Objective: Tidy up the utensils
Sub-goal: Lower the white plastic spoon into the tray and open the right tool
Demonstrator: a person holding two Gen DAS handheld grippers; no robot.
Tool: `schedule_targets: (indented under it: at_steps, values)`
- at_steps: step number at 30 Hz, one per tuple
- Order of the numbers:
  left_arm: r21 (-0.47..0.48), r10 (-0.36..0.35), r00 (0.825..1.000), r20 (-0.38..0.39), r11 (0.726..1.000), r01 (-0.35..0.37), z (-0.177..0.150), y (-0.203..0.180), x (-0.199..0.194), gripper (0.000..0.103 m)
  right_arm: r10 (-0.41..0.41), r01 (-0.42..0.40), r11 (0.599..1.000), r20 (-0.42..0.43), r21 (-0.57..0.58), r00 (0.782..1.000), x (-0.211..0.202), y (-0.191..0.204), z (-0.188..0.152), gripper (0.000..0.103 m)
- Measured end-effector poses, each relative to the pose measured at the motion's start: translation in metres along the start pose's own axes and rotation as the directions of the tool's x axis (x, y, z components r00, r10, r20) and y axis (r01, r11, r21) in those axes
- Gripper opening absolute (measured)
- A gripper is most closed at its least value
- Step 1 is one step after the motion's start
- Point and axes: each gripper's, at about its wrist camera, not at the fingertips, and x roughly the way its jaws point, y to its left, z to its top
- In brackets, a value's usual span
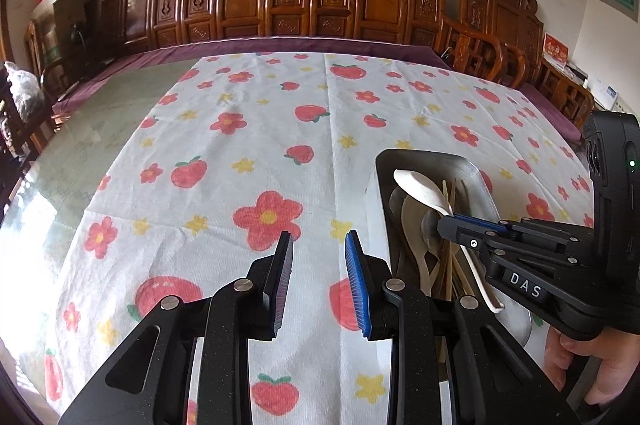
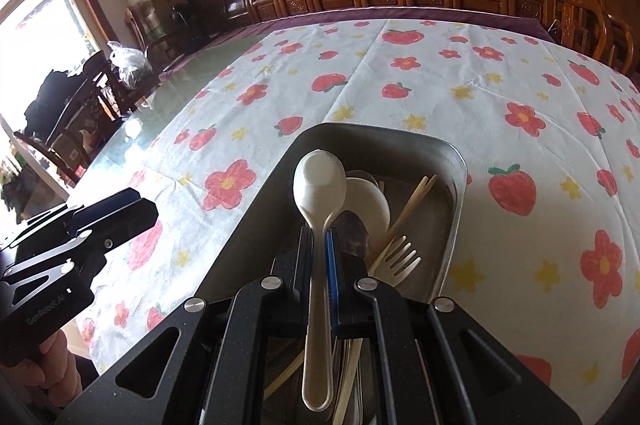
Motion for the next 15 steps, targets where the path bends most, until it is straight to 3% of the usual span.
schedule_targets:
  at_steps: [15]
  values:
    - [0.004, 0.003, 1.0, -0.003, 1.0, -0.003, -0.001, -0.001, 0.002, 0.025, 0.056, -0.056, 0.998, 0.0, 0.007, 0.998, 0.0, 0.011, -0.002, 0.009]
